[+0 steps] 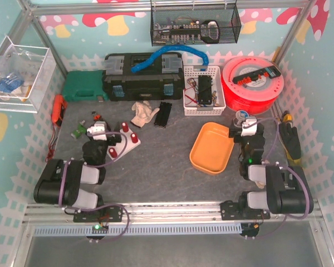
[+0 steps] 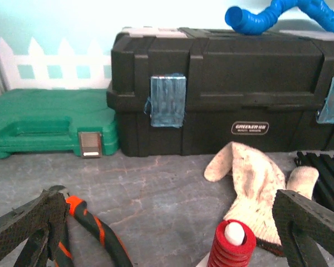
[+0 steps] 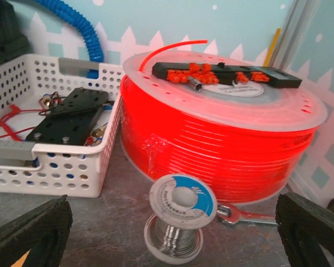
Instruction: Install the large spring
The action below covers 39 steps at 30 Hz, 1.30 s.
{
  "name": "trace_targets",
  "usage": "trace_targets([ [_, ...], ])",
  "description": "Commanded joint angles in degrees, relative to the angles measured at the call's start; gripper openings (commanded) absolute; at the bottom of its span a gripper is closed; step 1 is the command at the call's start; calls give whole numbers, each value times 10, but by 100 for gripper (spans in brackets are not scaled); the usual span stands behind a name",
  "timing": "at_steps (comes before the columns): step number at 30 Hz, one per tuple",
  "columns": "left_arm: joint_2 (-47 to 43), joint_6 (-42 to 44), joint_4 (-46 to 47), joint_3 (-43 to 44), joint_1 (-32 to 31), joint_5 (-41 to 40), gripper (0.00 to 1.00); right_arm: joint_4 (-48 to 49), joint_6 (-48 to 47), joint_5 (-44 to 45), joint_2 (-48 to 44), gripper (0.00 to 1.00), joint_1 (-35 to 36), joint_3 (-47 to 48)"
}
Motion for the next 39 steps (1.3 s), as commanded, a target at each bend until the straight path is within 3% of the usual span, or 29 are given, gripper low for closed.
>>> trace_targets([
  [1,55,-11,115,-6,4,28,99,81,10,-37,30,99,-3,-11],
  [12,72,-15,82,18,4,15,99,102,3,-57,125,99,-4,20],
  [16,74,-18,23,49,5,10,99,98,3,-56,124,99,-4,21],
  [28,72,-20,22,50,5,9,99,96,4,-55,123,99,-4,21],
  [32,72,-19,21,49,5,10,99,144,32,16,119,99,-4,-9],
  [39,72,-19,22,49,5,9,99,147,34,27,118,99,-2,-11],
])
